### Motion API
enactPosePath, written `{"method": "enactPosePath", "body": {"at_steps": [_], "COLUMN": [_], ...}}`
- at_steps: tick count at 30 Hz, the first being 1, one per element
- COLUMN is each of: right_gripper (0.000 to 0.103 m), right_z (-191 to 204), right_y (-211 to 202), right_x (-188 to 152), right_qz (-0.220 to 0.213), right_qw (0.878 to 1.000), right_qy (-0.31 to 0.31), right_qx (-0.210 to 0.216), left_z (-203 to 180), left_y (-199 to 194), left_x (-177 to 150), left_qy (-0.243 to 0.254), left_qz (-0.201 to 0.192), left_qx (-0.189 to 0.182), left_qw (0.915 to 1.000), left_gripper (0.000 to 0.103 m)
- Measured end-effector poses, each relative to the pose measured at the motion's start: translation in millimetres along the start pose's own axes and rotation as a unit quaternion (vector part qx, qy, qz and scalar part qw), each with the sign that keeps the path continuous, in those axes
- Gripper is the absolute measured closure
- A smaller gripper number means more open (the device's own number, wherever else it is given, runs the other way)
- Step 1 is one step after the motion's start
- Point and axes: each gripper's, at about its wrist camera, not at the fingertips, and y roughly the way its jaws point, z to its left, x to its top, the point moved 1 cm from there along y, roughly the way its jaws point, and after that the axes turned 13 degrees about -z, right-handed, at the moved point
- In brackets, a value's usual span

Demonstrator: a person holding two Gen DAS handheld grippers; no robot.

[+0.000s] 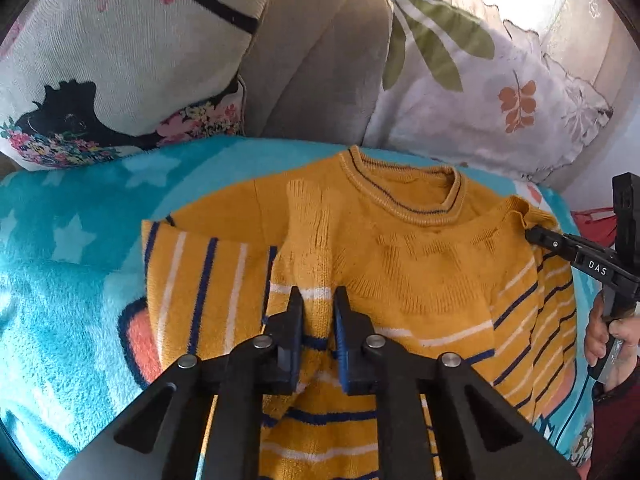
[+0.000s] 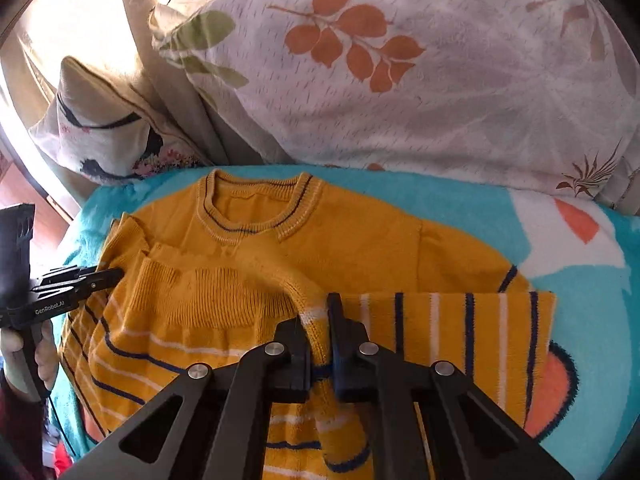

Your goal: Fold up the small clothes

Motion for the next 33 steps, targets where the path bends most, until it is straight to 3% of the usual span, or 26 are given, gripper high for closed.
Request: {"method": "enactPosePath", "body": {"at_steps": [4,7,9,13,14,15,16,17,20,23,27,29,33], "right_gripper": [0.095,0.095,0.095,0.086,0.077,0.06,0.053,0.053,0.053,0.049,0.045,0.044,0.043], "right_z": [-24,-41,-48,-67,-73,-79,-83,-87,-94,-92,-80,-71,-50], "right_y": [9,36,47,39,33,22,11,0,-38,-68,-106,-114,-109], "right_x": [14,7,0,1,1,2,3,3,0,-14,-51,-69,-103], "right_qz": [-0.013,0.021,0.035,0.031,0.024,0.012,-0.003,-0.016,-0.032,-0.031,-0.02,-0.016,-0.006], "right_qw": [0.998,0.996,0.994,0.988,0.986,0.985,0.985,0.985,0.985,0.987,0.991,0.992,0.995], "right_qy": [0.047,0.078,0.089,0.15,0.165,0.172,0.172,0.17,0.163,0.156,0.132,0.123,0.1], "right_qx": [-0.029,-0.044,-0.048,-0.01,-0.01,-0.019,-0.029,-0.038,-0.05,-0.032,-0.003,0.009,0.01], "left_z": [20,35,43,55,57,57,57,58,49,47,42,39,34], "left_y": [9,30,29,-1,-11,-22,-33,-44,-66,-80,-76,-71,-65], "left_x": [16,10,8,11,12,13,12,11,-3,-21,-52,-70,-94], "left_qy": [-0.034,-0.04,-0.059,-0.084,-0.084,-0.083,-0.083,-0.081,-0.071,-0.059,-0.053,-0.052,-0.059], "left_qz": [-0.005,0.025,0.021,-0.001,-0.009,-0.017,-0.024,-0.033,-0.046,-0.035,-0.01,0.005,0.008], "left_qx": [0.036,0.073,0.067,0.054,0.055,0.054,0.055,0.058,0.067,0.069,0.045,0.033,0.029], "left_qw": [0.9988,0.9962,0.9958,0.995,0.9949,0.9949,0.9948,0.9945,0.9942,0.9952,0.9976,0.9981,0.9978], "left_gripper": [0.095,0.095,0.092,0.089,0.086,0.083,0.073,0.061,0.041,0.04,0.035,0.031,0.034]}}
